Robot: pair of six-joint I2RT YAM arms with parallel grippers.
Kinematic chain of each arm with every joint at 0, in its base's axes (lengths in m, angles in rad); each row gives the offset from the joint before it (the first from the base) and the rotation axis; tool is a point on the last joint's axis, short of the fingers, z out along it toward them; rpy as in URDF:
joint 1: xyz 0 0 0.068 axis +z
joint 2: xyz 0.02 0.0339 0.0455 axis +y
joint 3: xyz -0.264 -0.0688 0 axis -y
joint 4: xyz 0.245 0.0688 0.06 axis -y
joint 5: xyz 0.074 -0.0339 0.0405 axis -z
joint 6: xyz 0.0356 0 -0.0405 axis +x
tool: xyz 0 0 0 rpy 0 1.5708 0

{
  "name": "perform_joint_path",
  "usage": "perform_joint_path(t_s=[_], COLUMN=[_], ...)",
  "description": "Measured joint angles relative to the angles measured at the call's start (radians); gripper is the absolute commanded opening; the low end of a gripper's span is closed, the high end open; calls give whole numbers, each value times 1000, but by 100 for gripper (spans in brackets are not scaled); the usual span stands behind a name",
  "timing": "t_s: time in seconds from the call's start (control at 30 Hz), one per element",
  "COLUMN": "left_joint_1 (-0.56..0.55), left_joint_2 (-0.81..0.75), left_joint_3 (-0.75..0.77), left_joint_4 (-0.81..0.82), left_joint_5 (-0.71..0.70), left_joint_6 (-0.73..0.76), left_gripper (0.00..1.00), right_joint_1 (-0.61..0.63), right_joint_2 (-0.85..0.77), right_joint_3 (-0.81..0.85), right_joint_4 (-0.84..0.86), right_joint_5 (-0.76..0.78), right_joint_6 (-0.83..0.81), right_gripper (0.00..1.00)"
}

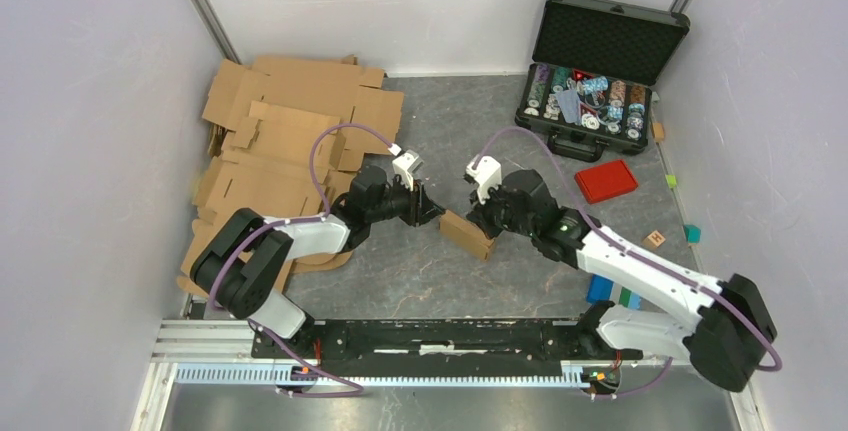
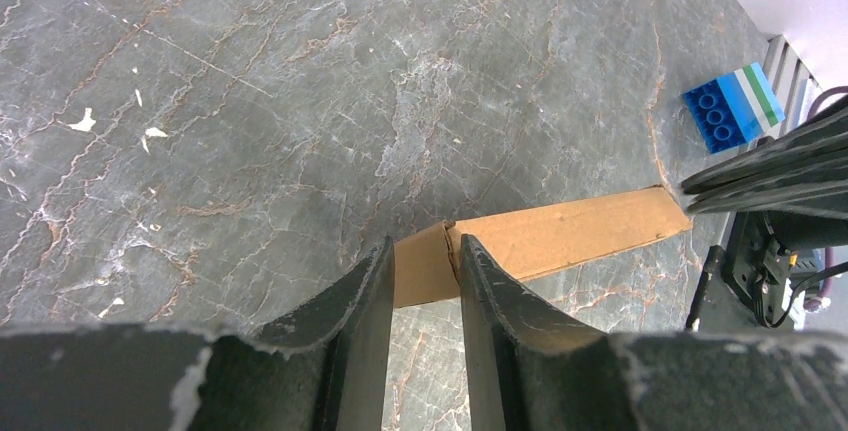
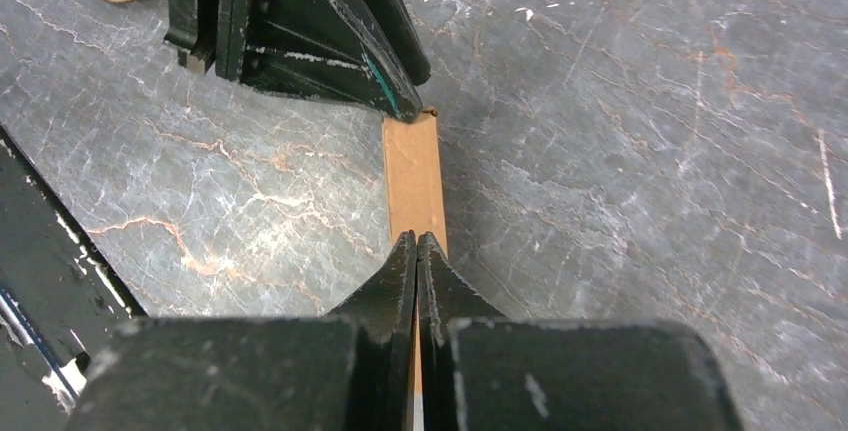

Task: Fold the paper box
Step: Close the paper box at the center of the board.

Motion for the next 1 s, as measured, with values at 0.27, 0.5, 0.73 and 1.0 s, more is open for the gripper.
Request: perform_joint_path(t_s=[0.27, 0.5, 0.73, 1.0], left_joint_1=[0, -2, -2, -2], left_joint_2=[0, 0, 0, 0], left_joint_3=[0, 1, 1, 1], left_joint_4=[0, -1, -2, -3], left_joint_5=[0, 0, 0, 0], left_joint_6=[0, 0, 0, 0], left_gripper=[36, 36, 35, 35], right_joint_1=[-4, -8, -8, -8], right_joint_2=[-200, -196, -193, -198], right_joint_3=[-144, -211, -209, -47], right_joint_4=[-55, -50, -44, -153], right_joint_5=[87, 103, 106, 85], right_joint_6=[2, 15, 18, -8], right_gripper=[0, 0, 0, 0])
